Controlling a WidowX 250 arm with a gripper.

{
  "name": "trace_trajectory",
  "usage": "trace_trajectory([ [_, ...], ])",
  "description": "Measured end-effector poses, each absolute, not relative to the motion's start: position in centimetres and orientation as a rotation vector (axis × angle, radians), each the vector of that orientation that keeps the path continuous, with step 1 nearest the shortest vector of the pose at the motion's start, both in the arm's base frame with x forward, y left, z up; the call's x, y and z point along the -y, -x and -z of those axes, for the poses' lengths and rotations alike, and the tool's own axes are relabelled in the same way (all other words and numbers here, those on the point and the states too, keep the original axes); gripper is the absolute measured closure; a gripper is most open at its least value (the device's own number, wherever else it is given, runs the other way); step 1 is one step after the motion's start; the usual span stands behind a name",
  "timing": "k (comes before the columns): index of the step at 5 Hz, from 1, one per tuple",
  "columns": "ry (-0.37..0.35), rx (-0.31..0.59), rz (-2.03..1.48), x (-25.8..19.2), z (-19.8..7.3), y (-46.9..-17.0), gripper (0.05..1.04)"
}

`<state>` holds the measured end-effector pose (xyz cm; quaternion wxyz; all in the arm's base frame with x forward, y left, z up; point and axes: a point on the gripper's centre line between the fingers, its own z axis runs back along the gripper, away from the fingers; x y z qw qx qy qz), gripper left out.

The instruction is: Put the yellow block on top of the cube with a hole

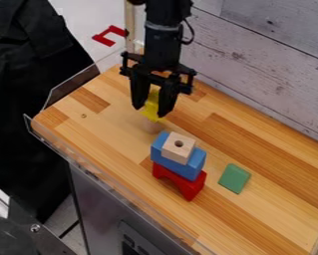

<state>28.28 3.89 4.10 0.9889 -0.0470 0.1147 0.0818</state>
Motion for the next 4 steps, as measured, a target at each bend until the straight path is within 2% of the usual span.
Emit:
trace_trajectory([
  [1, 0.099, -0.223, -0.169, -3.9, -4.1, -28.3, 0.567],
  [2, 0.058, -0.199, -0.223, -4.3, -5.7, -28.1, 0.567],
  [3, -0.011, -0.105, -0.283, -4.3, -10.7, -28.0, 0.567],
  [4, -0.042, -0.071, -0.275, -2.8, -14.9, -27.3, 0.567],
])
